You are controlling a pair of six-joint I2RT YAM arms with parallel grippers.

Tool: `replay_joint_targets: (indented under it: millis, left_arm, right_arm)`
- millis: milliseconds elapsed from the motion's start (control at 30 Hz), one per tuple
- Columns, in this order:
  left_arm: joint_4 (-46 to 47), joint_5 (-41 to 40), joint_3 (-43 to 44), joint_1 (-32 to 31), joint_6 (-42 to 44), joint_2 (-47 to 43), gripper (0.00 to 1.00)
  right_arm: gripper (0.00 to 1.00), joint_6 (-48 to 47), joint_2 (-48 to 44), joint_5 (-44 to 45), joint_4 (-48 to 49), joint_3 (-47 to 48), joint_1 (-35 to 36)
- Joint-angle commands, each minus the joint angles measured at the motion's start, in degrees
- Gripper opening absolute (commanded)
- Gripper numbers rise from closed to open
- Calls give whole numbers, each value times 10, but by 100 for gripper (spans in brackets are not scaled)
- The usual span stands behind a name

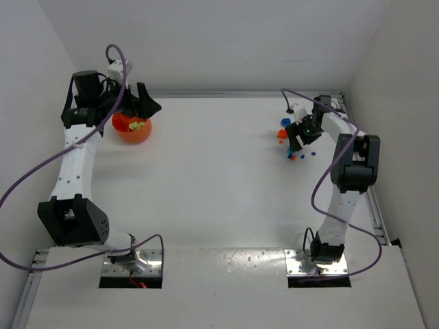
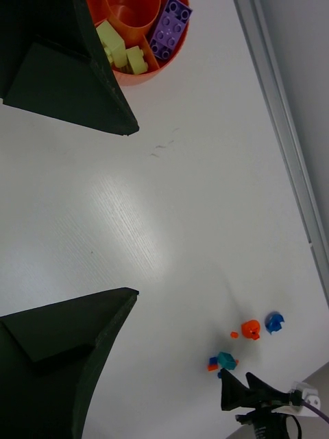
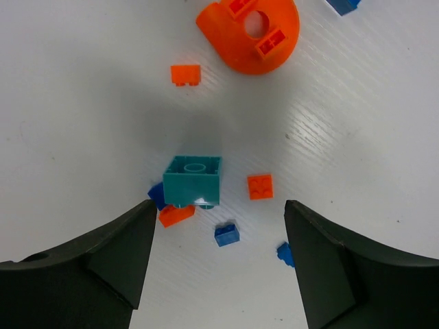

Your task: Sort the legos into containers by color

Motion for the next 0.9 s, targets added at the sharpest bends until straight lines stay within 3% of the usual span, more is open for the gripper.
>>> replay_joint_targets:
  millis: [0, 267, 700, 867]
  left_arm:
    - [24, 12, -1, -3, -8, -8, 100]
    - [24, 12, 4, -3, -13, 3, 100]
    - [29, 12, 4, -3, -24, 8, 100]
    - [29, 1, 11, -3, -24, 8, 100]
  right_arm:
    - [76, -16, 16, -44, -32, 40, -2]
    - [78, 20, 33, -32, -40, 56, -2]
    - [63, 56, 51, -32, -16, 45, 9]
    - [61, 56, 67, -32, -23, 50, 9]
